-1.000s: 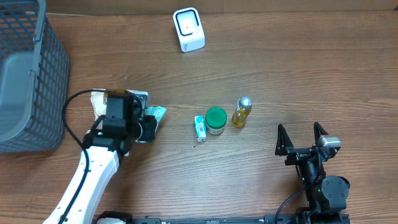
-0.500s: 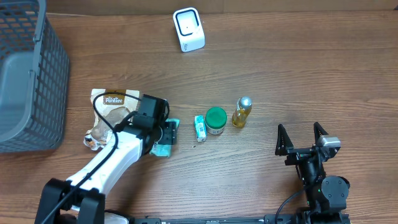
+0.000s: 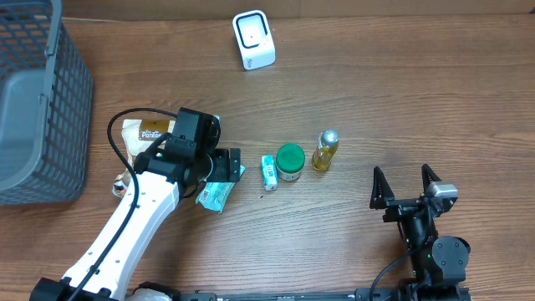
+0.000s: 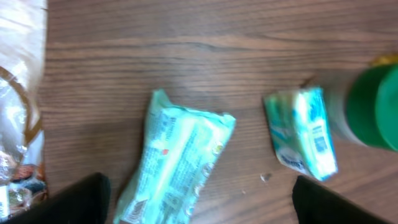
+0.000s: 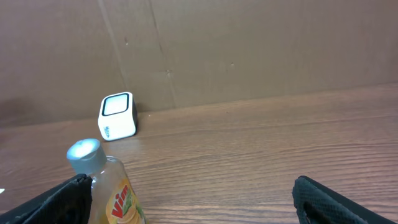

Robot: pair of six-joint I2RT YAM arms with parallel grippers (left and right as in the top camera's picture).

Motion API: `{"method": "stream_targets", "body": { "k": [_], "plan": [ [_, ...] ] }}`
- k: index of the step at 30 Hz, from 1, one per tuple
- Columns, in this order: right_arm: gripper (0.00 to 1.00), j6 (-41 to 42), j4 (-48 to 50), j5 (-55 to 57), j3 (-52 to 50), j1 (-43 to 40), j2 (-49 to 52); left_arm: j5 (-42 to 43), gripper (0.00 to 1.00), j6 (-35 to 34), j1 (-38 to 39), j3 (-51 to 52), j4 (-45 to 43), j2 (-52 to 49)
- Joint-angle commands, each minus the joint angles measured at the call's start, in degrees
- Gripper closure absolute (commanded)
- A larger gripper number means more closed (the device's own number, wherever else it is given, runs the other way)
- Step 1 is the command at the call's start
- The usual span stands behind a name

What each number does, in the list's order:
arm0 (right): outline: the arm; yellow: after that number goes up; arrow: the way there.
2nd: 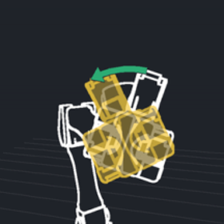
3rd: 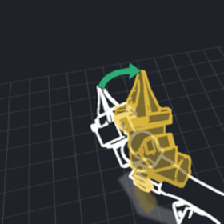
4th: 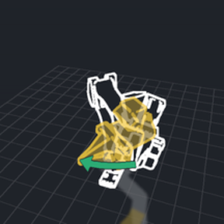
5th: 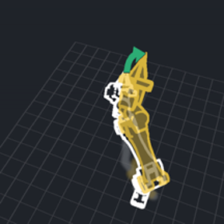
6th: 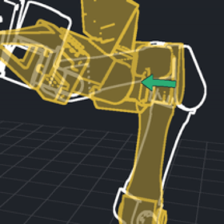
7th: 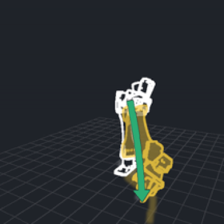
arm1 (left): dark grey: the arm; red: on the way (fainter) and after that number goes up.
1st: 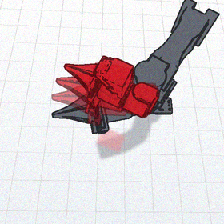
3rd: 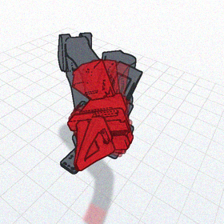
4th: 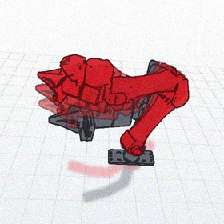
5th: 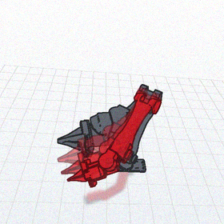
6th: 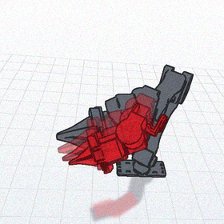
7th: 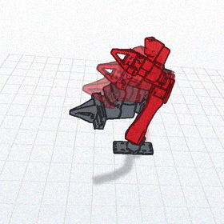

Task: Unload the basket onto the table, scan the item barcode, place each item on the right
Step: 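Lower the wipes pack onto the table left of the tissue packet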

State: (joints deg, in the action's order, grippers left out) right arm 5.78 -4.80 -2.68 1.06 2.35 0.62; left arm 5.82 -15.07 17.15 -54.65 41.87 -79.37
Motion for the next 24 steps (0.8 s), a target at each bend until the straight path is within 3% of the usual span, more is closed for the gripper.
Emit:
{"method": "stream_targets", "body": {
  "k": [1, 3, 5, 10, 24],
  "plan": [
    [0.0, 0.2, 0.2, 0.2, -0.6, 0.3, -0.5, 3.3, 0.7, 5.0, -0.1, 0.4, 2.9, -0.4],
    [0.0, 0.2, 0.2, 0.2, -0.6, 0.3, -0.5, 3.0, 0.73, 4.8, -0.1, 1.8, 3.3, -1.0],
    [0.0, 0.2, 0.2, 0.2, -0.6, 0.3, -0.5, 2.7, 0.6, 4.8, -0.1, 3.0, 3.3, -2.6],
    [0.0, 0.2, 0.2, 0.2, -0.6, 0.3, -0.5, 2.8, 0.57, 4.8, -0.1, 3.2, 2.9, -6.6],
    [0.0, 0.2, 0.2, 0.2, -0.6, 0.3, -0.5, -0.3, 0.62, 6.3, -0.1, 2.6, 2.4, -10.9]
  ]
}}
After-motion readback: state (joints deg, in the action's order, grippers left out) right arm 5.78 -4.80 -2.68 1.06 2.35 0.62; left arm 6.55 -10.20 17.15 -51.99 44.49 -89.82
